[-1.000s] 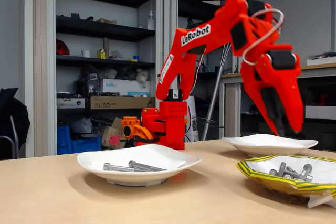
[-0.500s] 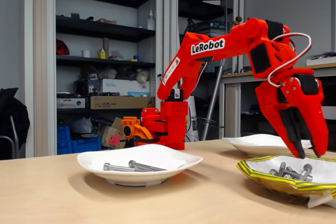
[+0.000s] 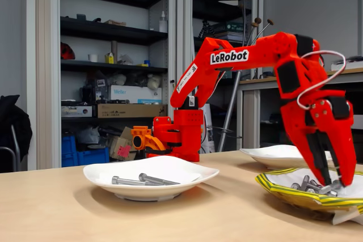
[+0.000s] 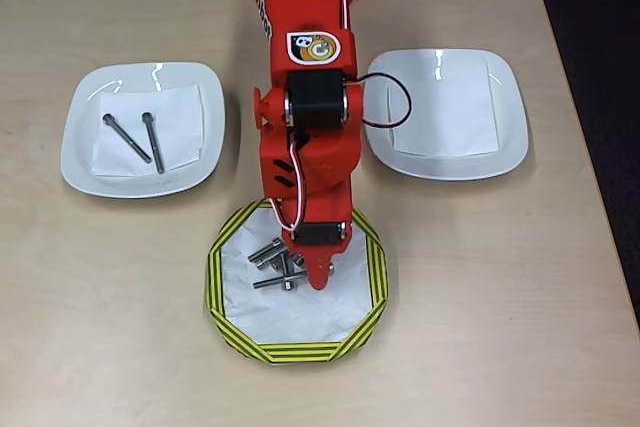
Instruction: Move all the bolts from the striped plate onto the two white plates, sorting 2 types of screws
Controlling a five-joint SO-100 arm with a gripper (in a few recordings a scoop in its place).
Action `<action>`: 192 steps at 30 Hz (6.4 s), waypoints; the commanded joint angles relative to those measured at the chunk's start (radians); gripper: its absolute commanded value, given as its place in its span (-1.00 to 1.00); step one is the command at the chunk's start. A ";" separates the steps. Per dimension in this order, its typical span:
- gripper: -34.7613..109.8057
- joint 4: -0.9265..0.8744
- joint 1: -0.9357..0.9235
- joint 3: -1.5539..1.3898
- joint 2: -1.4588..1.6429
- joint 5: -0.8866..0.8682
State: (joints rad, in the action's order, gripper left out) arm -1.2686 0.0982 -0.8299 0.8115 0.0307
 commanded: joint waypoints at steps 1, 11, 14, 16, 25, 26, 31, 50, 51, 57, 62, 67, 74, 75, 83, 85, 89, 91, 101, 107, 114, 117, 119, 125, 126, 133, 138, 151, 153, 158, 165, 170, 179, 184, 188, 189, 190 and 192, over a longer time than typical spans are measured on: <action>-0.43 0.000 0.012 0.020 0.012 0.003; -0.52 -0.023 -0.008 0.089 -0.060 -0.029; -0.52 -0.055 -0.017 0.140 -0.075 -0.041; -0.52 -0.078 -0.023 0.166 -0.074 -0.046; -0.52 -0.170 -0.057 0.160 0.063 -0.037; -0.52 -0.170 -0.063 0.144 0.087 -0.035; -0.52 -0.184 -0.104 0.086 0.189 -0.017; -0.52 -0.163 -0.715 -0.511 0.543 0.202; -0.52 -0.147 -0.735 -0.523 0.529 0.219; -0.42 -0.118 -0.738 -0.563 0.463 0.273; -0.42 -0.118 -0.667 -0.603 0.488 0.264; -0.41 -0.109 -0.515 -0.584 0.529 0.195; -0.37 -0.118 -0.242 -0.371 0.492 0.017; -0.37 -0.107 -0.213 -0.354 0.486 0.006; -0.38 0.037 -0.098 -0.333 0.383 -0.037; -0.38 0.044 -0.087 -0.291 0.328 -0.043; -0.38 0.046 -0.064 -0.179 0.213 -0.044; -0.39 0.052 -0.055 -0.143 0.172 -0.043; -0.40 0.044 -0.026 0.017 0.008 -0.028; -0.40 0.044 -0.029 0.018 -0.014 -0.021; -0.40 -0.009 -0.057 0.072 -0.037 -0.014; -0.43 -0.034 -0.064 0.066 -0.018 -0.020; -0.43 -0.051 -0.071 0.066 0.000 -0.049; -0.40 -0.086 -0.104 0.058 0.078 -0.482; -0.41 -0.087 -0.112 0.058 0.089 -0.565; -0.38 -0.058 -0.120 0.078 0.110 -0.980; -0.33 -0.017 -0.103 0.077 0.089 -1.183; -0.32 0.153 -0.046 0.094 -0.009 -1.361; -0.32 0.166 -0.044 0.043 0.011 -1.368; -0.32 0.192 -0.060 -0.034 0.043 -1.367; -0.33 0.196 -0.081 -0.087 0.067 -1.362; -0.35 0.215 -0.091 -0.150 0.103 -1.362; -0.40 0.213 -0.091 -0.192 0.130 -1.358; -0.52 0.232 -0.078 -0.189 0.127 -1.342; -0.52 0.252 -0.069 -0.189 0.137 -1.287; -0.52 0.242 -0.064 -0.189 0.146 -1.285; -0.52 0.233 -0.061 -0.189 0.155 -1.278; -0.52 0.204 -0.054 -0.189 0.184 -1.272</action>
State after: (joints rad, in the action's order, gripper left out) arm -1.0370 0.0199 -1.0140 0.8912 -1.2517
